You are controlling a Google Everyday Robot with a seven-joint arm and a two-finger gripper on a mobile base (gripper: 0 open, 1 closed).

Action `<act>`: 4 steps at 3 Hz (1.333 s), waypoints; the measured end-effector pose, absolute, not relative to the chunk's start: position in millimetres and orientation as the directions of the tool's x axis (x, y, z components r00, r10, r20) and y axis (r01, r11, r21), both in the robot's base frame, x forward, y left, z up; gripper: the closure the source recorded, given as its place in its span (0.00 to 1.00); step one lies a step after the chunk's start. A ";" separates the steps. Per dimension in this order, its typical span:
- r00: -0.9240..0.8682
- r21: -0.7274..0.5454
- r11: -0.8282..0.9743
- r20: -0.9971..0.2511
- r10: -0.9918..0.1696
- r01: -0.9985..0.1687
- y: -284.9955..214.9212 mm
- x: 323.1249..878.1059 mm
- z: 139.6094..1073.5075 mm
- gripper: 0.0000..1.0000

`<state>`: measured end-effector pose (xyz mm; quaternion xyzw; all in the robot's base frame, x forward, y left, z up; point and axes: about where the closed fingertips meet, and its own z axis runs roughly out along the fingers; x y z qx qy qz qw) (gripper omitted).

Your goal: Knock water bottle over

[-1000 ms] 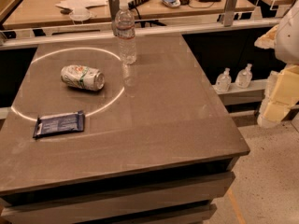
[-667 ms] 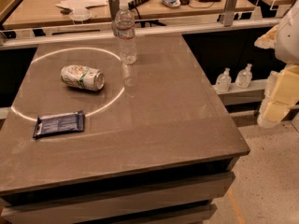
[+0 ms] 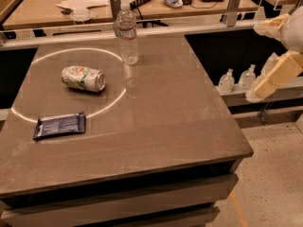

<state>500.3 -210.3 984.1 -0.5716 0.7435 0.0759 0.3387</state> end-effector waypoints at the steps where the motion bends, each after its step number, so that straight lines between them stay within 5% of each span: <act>1: -0.070 -0.236 0.393 -0.777 -0.626 -0.889 -187.8 530.3 986.1 0.00; 2: -0.073 -0.173 0.450 -0.874 -0.480 -0.876 -154.7 546.3 997.0 0.00; 4: -0.076 -0.180 0.491 -0.886 -0.457 -0.853 -146.9 560.3 991.9 0.00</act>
Offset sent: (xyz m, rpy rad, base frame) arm 0.0575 0.0801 0.0189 0.5853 -0.0656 -0.0693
